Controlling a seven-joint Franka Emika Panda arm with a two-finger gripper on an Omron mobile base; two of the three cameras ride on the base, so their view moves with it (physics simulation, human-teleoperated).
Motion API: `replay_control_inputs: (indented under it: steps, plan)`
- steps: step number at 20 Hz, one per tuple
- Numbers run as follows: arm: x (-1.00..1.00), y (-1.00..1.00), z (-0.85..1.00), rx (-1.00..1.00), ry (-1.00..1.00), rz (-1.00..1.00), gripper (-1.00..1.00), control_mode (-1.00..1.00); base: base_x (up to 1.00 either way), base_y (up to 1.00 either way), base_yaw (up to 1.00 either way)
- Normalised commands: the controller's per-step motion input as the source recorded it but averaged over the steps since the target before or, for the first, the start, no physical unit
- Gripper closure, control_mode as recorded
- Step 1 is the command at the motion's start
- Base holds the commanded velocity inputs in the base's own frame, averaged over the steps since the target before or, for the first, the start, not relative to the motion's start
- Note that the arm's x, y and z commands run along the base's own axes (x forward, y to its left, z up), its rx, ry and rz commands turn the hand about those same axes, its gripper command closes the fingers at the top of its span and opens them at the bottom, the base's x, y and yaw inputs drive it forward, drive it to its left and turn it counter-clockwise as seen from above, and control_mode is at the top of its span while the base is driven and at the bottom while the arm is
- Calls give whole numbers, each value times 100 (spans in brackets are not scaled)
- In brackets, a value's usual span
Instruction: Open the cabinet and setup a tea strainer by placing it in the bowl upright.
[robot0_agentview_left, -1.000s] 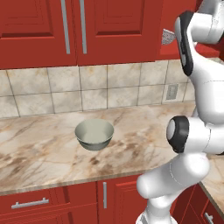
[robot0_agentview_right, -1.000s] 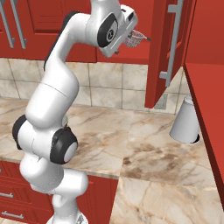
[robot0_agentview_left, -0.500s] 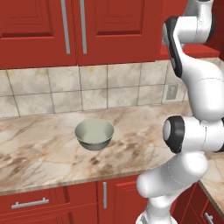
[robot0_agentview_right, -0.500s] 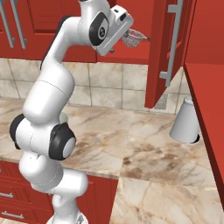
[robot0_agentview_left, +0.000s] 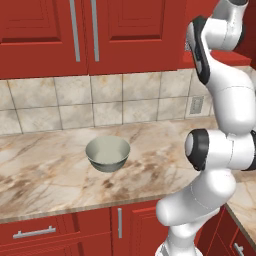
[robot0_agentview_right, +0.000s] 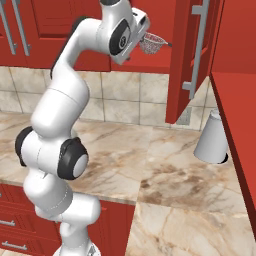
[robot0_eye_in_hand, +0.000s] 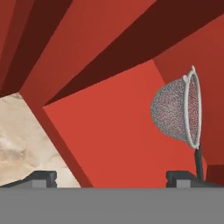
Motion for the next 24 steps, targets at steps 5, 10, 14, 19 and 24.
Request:
replay_control_inputs:
  steps: [5, 10, 14, 19, 24]
  plan:
    - [0, -12, 2, 0, 0, 21, -100, -100, 0, 0, 0]
    - [26, -3, 0, 2, -2, 17, -100, -100, 0, 0, 0]
    - [17, -15, 3, 13, -14, 22, -100, -100, 0, 0, 0]
    - [7, -11, 1, 8, -13, 11, -100, -100, 0, 0, 0]
    - [10, 0, 2, 0, -2, 8, -100, -100, 0, 0, 0]
